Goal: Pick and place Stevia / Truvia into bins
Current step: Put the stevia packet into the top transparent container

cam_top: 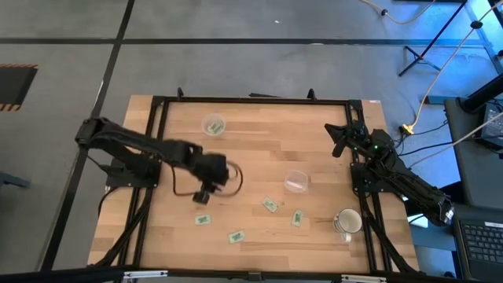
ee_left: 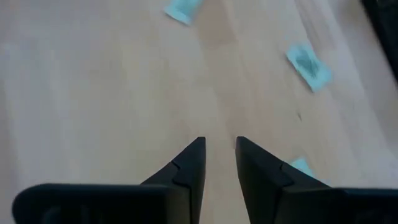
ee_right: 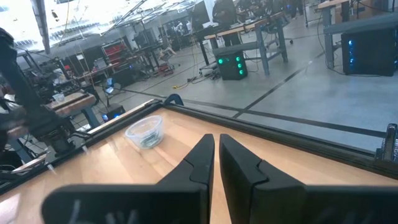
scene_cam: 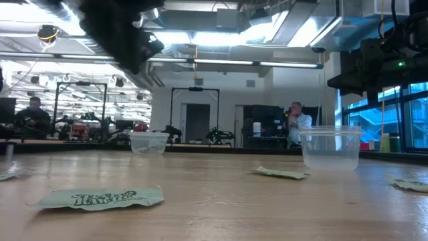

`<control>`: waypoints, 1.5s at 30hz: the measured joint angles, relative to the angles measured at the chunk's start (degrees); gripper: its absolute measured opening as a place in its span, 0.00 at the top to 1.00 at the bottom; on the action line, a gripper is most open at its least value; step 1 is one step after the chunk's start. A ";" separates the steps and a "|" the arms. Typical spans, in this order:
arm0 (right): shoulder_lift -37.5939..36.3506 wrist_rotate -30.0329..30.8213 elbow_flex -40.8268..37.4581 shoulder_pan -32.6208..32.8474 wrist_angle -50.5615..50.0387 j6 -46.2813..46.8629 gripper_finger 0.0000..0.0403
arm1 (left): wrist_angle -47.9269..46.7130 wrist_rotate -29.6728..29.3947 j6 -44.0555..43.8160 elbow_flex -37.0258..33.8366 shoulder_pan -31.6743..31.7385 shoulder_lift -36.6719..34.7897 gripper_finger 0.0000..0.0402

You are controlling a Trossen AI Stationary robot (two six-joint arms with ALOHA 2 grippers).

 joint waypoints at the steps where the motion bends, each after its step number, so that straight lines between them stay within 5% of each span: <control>1: 0.01 0.01 0.01 0.01 0.00 0.02 0.93 | 0.10 -0.78 -0.17 -0.37 -1.77 0.98 0.79; 16: 0.06 0.02 0.01 -0.01 0.00 0.26 0.93 | 2.91 -1.97 -13.49 -1.92 -16.48 16.51 0.78; 27: 0.06 0.04 0.01 0.00 0.00 1.05 0.93 | 3.00 -2.67 -16.61 -1.92 -18.03 17.90 0.64; 45: 0.06 0.06 -0.01 0.00 -0.02 1.57 0.93 | 4.14 -4.56 -19.66 -2.82 -18.06 17.90 0.69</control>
